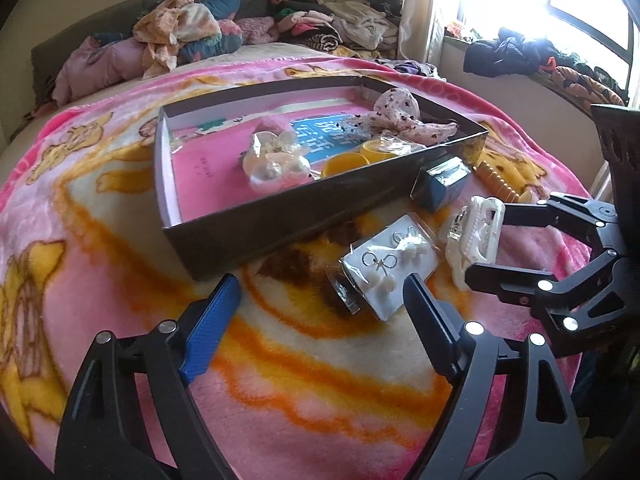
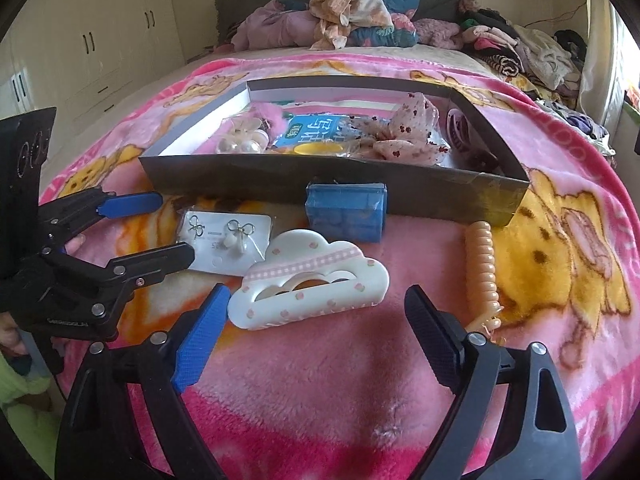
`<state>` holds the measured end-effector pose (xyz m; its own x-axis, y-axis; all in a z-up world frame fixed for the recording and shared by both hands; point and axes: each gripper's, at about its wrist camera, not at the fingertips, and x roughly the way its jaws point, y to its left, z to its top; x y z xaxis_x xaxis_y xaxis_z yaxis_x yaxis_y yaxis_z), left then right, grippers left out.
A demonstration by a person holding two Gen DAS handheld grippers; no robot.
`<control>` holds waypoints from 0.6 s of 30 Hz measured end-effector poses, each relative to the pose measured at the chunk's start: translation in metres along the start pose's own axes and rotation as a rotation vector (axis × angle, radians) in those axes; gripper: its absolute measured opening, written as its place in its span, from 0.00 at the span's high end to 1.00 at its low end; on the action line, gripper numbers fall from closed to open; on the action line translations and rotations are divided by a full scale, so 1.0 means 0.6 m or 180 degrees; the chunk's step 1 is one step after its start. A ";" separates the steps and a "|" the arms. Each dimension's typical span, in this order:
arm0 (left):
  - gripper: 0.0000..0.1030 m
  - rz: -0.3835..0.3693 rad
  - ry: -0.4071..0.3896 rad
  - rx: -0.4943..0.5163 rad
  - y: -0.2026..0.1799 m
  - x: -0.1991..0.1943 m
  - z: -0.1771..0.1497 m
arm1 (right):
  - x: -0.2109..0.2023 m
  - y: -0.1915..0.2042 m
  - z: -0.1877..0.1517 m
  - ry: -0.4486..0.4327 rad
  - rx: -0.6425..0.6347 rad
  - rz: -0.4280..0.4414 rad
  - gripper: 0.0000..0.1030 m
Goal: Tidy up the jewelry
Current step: 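Grasp the white cloud claw clip with the right tool while the left tool grasps the earring card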
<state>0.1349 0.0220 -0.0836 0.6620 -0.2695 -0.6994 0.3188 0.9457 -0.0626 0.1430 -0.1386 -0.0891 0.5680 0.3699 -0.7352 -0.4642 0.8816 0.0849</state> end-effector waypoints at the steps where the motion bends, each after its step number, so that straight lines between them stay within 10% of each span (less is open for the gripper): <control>1: 0.28 -0.0023 0.0007 -0.0014 0.000 0.002 0.001 | 0.001 0.000 0.000 0.0006 -0.0008 -0.0007 0.31; 18: 0.55 -0.0203 0.0091 0.0086 -0.031 0.027 0.020 | -0.056 -0.035 -0.003 -0.0269 0.0253 -0.0044 0.31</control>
<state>0.1480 -0.0021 -0.0851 0.6204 -0.3233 -0.7146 0.3781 0.9215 -0.0888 0.1324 -0.1701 -0.0672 0.6307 0.3780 -0.6777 -0.4025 0.9060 0.1307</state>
